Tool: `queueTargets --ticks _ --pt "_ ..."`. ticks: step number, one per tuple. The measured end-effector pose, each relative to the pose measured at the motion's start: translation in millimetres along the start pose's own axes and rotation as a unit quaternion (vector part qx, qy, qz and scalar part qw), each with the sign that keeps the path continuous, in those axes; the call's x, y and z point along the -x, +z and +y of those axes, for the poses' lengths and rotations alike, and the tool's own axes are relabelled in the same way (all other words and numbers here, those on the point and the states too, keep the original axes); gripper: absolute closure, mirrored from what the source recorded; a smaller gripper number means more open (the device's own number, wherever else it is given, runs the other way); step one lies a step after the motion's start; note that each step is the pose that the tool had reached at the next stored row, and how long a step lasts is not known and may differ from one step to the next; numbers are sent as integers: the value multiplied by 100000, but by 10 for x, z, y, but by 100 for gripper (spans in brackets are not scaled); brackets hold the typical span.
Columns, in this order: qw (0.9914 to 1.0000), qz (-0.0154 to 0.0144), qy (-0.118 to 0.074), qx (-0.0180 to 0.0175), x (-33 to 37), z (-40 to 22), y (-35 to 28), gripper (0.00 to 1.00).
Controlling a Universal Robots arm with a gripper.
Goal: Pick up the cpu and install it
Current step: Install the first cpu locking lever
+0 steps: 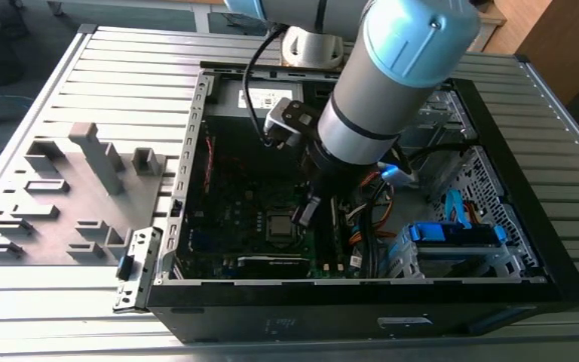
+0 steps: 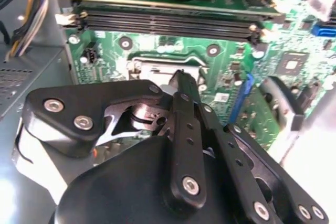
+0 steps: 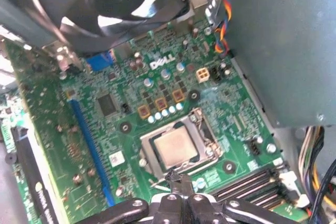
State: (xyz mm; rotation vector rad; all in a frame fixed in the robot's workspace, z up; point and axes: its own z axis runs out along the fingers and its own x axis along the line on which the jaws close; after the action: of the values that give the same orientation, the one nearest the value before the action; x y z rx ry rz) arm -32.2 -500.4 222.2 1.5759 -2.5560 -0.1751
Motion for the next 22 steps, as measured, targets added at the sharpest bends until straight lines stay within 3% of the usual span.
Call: queueTargets --ticks 3,11,16,22 --pt "100000 -3 4 -3 22 74 16 89" --pt "100000 -71 0 -147 -32 304 76 89" --pt "100000 -70 -4 -181 -33 332 67 89" --pt "100000 -84 0 -179 -40 355 -65 89"
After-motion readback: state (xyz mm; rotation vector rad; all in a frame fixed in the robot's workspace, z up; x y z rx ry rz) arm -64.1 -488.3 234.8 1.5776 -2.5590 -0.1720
